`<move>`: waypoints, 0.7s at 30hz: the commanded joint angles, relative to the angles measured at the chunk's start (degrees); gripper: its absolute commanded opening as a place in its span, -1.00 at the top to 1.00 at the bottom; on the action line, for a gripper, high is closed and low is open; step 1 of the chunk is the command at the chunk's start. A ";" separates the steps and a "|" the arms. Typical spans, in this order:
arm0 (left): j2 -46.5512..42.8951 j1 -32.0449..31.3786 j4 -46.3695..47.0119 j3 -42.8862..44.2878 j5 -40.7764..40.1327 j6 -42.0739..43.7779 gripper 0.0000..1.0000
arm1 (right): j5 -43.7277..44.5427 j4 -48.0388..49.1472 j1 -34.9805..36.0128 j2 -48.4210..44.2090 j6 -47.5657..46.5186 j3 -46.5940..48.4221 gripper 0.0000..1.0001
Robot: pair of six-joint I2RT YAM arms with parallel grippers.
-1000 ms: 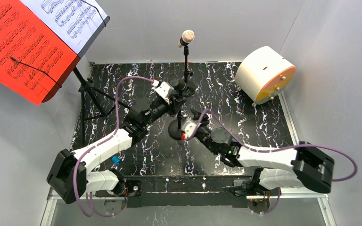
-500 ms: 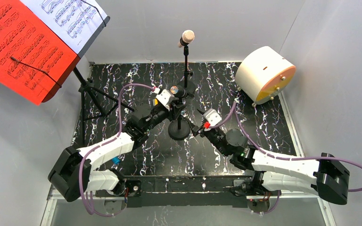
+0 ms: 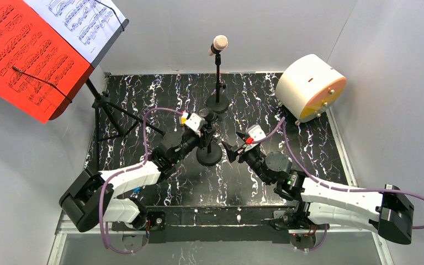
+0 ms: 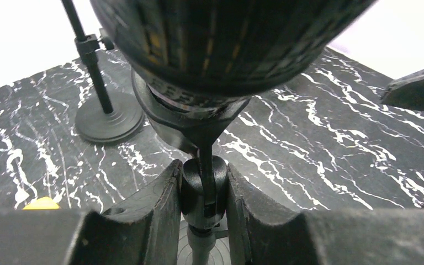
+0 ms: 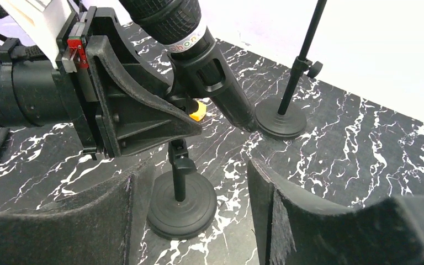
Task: Pack up the instrument practice props
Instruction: Close the microphone stand at the center of the board.
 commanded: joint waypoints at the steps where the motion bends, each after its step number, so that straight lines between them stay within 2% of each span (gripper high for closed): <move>1: -1.87 -2.12 1.17 -2.21 -12.30 -1.44 1.00 | -0.05 -2.82 0.14 -0.82 3.30 2.21 -0.41; 10: 2.74 -10.74 6.79 -4.43 -33.94 -2.19 1.00 | 0.25 -3.37 0.14 -0.10 5.47 1.59 -0.42; 13: 4.78 -12.35 8.39 -4.40 -38.04 -3.37 0.95 | -0.32 -3.60 0.14 0.62 6.28 2.03 -0.43; 21: 3.19 -13.43 8.56 -4.64 -35.95 -3.08 0.15 | -0.51 -6.26 0.14 -0.32 5.90 3.29 -0.44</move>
